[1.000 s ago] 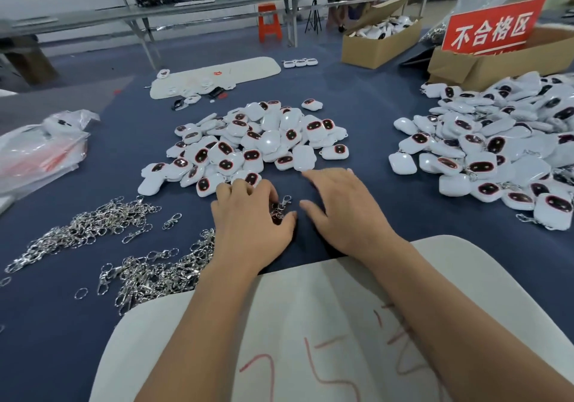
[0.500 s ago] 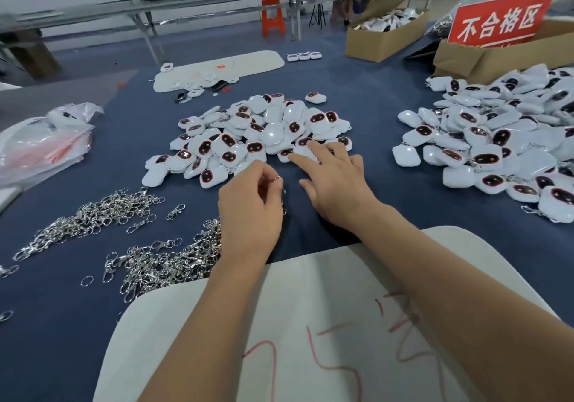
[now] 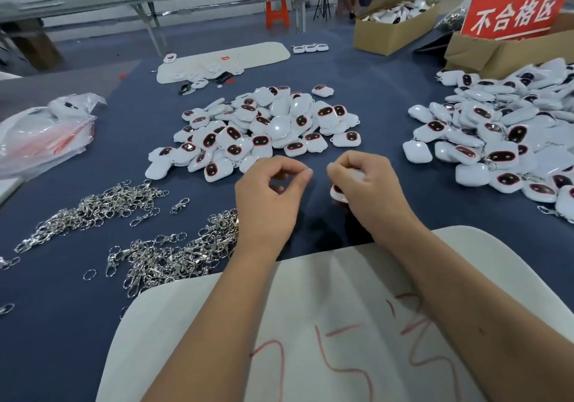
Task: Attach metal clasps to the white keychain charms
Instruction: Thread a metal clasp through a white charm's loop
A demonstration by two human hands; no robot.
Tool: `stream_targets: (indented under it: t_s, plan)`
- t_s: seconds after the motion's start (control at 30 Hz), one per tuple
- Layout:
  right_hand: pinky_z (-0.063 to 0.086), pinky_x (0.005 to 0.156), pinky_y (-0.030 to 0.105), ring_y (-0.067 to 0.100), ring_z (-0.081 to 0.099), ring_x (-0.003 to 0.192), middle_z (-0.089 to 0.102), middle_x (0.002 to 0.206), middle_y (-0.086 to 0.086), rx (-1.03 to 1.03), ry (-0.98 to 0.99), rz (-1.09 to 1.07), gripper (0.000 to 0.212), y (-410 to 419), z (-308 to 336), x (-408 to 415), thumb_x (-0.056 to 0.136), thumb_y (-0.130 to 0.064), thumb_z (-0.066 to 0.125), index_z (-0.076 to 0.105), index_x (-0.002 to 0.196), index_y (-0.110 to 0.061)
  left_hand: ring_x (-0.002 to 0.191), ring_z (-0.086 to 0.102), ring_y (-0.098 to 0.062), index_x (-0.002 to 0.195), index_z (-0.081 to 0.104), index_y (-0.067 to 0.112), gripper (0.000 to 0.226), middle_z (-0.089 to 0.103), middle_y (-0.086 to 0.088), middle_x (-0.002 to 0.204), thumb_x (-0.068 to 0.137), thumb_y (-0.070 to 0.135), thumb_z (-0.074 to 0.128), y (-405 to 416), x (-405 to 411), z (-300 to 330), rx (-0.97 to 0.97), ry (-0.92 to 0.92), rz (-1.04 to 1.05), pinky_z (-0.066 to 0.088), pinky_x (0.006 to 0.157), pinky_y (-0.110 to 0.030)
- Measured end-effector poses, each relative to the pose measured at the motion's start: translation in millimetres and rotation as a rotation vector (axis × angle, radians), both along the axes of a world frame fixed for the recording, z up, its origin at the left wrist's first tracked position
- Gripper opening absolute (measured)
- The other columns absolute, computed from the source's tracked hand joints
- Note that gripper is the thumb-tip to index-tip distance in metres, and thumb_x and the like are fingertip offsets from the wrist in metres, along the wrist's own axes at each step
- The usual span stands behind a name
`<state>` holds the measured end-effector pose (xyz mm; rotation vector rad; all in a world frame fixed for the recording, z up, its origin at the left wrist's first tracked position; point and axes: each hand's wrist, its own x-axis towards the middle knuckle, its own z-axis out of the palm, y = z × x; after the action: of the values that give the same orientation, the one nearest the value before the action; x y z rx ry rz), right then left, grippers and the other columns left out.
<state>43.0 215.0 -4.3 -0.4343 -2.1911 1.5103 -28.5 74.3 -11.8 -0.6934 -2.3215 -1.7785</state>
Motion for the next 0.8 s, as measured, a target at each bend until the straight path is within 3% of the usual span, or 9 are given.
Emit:
stream_targets:
  t_s: [0.1,0.2,0.27,0.33,0.47,0.6,0.8]
  plan:
    - [0.062,0.067,0.035,0.024,0.074,0.078,0.078,0.086,0.004,-0.083,0.062,0.097,0.021,-4,-3,-2,0.106,-0.012,0.056,0.065,0.088,-0.009,0.077,0.066,-0.005,0.084,0.077,0.023,0.007,0.074,0.01,0.08,0.088,0.017,0.076,0,-1,-1,0.029,-0.028,0.009,0.049,0.075,-0.017]
    - [0.057,0.067,0.027,0.014,0.066,0.066,0.076,0.084,0.0,0.032,0.1,0.075,0.016,-4,-8,-6,0.103,-0.006,0.058,0.071,0.098,-0.015,0.073,0.066,-0.006,0.086,0.078,0.021,0.008,0.074,0.011,0.077,0.09,0.017,0.074,-1,-4,-2,0.049,-0.076,0.012,0.051,0.073,-0.02]
    - [0.05,0.069,0.02,0.004,0.062,0.066,0.074,0.079,-0.008,0.145,0.131,0.059,0.013,-4,-10,-6,0.1,-0.01,0.067,0.074,0.094,-0.019,0.069,0.067,-0.009,0.085,0.077,0.021,0.008,0.074,0.008,0.075,0.091,0.016,0.074,-1,-5,-1,0.063,-0.1,-0.027,0.054,0.07,-0.022]
    - [0.051,0.07,0.021,0.004,0.062,0.068,0.073,0.078,-0.012,0.188,0.143,0.056,0.011,-3,-11,-6,0.097,-0.013,0.072,0.075,0.09,-0.02,0.065,0.067,-0.007,0.082,0.076,0.022,0.01,0.074,0.007,0.072,0.09,0.016,0.075,-1,-5,-1,0.074,-0.112,-0.076,0.053,0.067,-0.02]
    - [0.049,0.056,0.022,0.009,0.057,0.054,0.068,0.067,-0.004,0.067,0.138,0.103,0.012,0,-10,-7,0.097,-0.013,0.074,0.074,0.086,-0.017,0.06,0.065,-0.009,0.077,0.076,0.024,0.013,0.073,0.002,0.066,0.088,0.017,0.078,-1,-8,-3,0.103,-0.151,-0.124,0.053,0.063,-0.022]
    - [0.048,0.054,0.024,0.014,0.059,0.054,0.066,0.067,0.008,0.018,0.104,0.142,0.014,1,-10,-6,0.098,-0.016,0.072,0.073,0.085,-0.017,0.062,0.066,-0.01,0.081,0.078,0.017,0.008,0.074,-0.002,0.069,0.089,0.016,0.077,-2,-9,-5,0.146,-0.178,-0.166,0.052,0.062,-0.021]
    - [0.045,0.049,0.026,0.018,0.06,0.057,0.063,0.068,0.006,-0.117,0.076,0.224,0.015,10,-9,-6,0.101,-0.014,0.068,0.071,0.086,-0.012,0.068,0.066,-0.011,0.09,0.077,0.009,0.011,0.075,-0.002,0.077,0.095,0.007,0.067,-5,-11,-5,0.177,-0.223,-0.292,0.054,0.067,-0.021]
